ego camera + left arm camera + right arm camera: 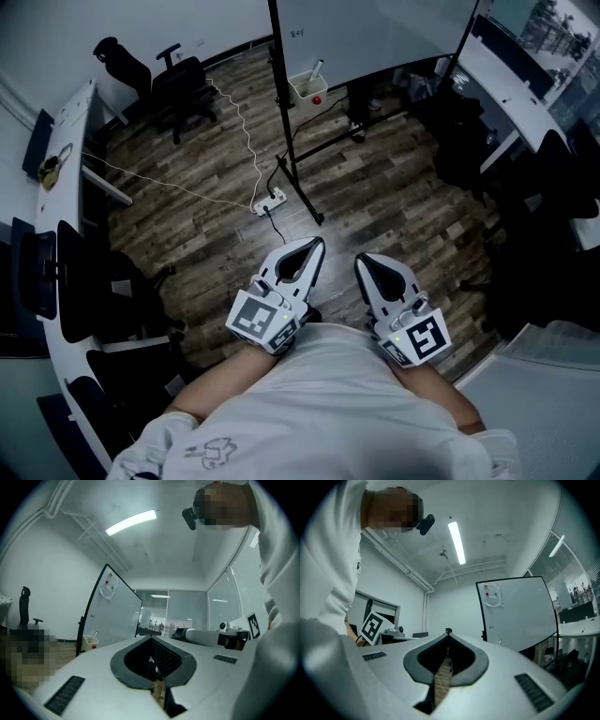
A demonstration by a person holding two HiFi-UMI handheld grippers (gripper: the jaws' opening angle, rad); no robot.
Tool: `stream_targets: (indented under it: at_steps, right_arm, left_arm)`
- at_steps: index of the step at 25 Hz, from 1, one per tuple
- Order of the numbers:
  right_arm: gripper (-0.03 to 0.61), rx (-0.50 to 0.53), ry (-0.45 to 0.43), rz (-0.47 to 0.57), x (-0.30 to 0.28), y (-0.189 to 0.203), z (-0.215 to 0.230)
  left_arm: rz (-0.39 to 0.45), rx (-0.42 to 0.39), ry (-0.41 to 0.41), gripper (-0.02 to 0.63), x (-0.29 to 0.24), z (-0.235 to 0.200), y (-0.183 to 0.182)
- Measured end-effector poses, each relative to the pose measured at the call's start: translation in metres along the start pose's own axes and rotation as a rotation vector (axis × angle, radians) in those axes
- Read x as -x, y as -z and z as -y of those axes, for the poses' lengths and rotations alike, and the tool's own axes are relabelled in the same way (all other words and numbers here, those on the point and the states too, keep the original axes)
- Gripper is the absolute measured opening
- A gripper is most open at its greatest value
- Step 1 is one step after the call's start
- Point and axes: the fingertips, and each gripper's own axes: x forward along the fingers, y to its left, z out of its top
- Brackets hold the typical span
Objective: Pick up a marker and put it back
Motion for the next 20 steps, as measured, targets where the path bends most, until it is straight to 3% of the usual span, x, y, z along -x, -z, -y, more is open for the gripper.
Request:
stream_targets:
  at_steps: [13,20]
  right_arm:
    - [0.011,-0.122,0.030,-0.008,-0.144,0.016,0.038]
    - [0.009,-0.130,0.055,0.021,-0.184,0.015,0.035]
  left_arm:
    - [0.021,0.003,0.051,0.005,-0.031,-0.135,-0.037]
    - [-0.014,0.059,0.071,0.005,-0.024,-0.185,-0.033]
